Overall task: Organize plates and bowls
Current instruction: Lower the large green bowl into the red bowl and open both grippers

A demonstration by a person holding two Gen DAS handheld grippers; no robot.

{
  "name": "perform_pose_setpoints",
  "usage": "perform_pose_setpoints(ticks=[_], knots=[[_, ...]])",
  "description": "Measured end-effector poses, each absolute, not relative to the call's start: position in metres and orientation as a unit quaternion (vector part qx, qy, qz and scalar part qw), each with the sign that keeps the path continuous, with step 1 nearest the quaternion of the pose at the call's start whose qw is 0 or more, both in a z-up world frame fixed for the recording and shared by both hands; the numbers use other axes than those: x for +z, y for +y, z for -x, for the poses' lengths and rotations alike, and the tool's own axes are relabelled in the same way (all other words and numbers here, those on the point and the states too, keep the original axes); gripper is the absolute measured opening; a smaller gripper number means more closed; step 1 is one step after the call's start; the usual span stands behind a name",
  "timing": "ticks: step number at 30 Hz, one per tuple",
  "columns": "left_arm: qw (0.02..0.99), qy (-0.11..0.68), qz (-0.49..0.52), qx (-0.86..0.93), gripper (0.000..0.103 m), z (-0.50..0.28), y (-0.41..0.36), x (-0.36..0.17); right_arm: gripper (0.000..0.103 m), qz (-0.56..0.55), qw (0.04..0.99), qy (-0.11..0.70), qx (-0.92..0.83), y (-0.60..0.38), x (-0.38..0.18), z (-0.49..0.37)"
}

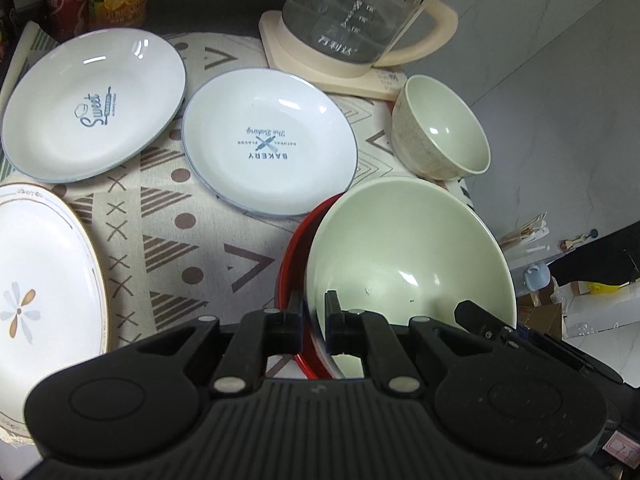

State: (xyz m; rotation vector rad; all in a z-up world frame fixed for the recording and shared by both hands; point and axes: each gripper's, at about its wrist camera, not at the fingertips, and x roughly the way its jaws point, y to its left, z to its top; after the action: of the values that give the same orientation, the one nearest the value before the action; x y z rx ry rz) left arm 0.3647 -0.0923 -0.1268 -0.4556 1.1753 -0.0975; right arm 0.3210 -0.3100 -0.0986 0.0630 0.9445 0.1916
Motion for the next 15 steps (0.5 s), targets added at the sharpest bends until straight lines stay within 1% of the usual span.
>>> perform_pose_setpoints(ticks=[5,11,15], knots=[[0.8,0.56,0.21,-0.041,0.007,-0.367,-0.095,-0.133,0.018,-0.044,0.878,0.469,0.083,-0.315,-0.106,-0.325],[0.797,0.567,0.204,-0.039,0.009,-0.369,-0.098,-0.133,0.017,-0.038,0.876,0.475,0.079,-0.315,-0.115,-0.325],[0.808,0.554,0.197,-0.035,0.01,-0.367,-0.097,-0.124,0.015,-0.056,0.873,0.478,0.074,-0.319,-0.119,-0.329]])
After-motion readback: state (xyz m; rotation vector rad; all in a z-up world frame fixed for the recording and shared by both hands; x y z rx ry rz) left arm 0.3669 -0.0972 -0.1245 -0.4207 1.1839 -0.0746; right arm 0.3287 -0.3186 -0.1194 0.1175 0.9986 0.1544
